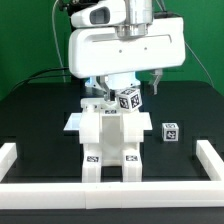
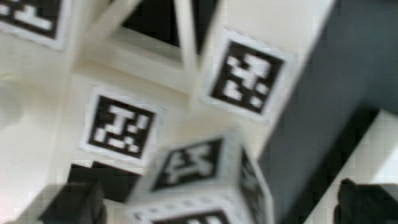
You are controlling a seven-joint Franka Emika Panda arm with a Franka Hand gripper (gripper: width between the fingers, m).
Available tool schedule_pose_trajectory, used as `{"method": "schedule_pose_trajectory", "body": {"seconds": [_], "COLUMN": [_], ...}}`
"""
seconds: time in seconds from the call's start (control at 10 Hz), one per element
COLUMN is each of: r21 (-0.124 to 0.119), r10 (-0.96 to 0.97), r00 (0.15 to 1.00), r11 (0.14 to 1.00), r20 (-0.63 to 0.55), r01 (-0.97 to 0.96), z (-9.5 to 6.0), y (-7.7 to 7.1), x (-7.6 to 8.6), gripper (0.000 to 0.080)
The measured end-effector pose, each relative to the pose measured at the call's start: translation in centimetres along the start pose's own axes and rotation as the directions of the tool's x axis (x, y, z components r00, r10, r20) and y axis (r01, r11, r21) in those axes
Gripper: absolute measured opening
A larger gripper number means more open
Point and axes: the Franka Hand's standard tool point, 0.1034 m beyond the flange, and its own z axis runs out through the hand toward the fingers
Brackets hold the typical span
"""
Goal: Assemble chair
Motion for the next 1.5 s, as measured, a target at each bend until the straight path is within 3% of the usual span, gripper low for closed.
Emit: {"method": "schedule_pose_trajectory", "body": {"seconds": [0.2, 0.4, 0.8, 1.1, 1.3, 1.4, 1.5], "r21": [0.000, 0.000, 0.001, 0.001, 0.001, 0.001, 0.021], "r10": [0.040, 0.091, 0.410, 0.546, 0.686, 0.792, 0.857], "r00": [0.999, 0.996, 0.912, 0.838, 0.727, 0.611, 0.515], "r11": [0.999, 0.996, 0.912, 0.838, 0.727, 0.611, 0.515], "r20": [0.001, 0.002, 0.002, 0.003, -0.001, -0.006, -0.011], "r01": [-0.040, -0.091, -0.410, -0.546, -0.686, -0.792, -0.857], "z": [0.07, 0.10, 0.14, 0.14, 0.20, 0.22, 0.23], "y": [-0.07, -0.07, -0.19, -0.24, -0.30, -0.35, -0.23], "x": [0.00, -0.02, 0.02, 0.05, 0.29, 0.80, 0.93], "gripper": [0.0636, 0.0286, 0.0285, 0.0286, 0.0287, 0.0287, 0.0287]}}
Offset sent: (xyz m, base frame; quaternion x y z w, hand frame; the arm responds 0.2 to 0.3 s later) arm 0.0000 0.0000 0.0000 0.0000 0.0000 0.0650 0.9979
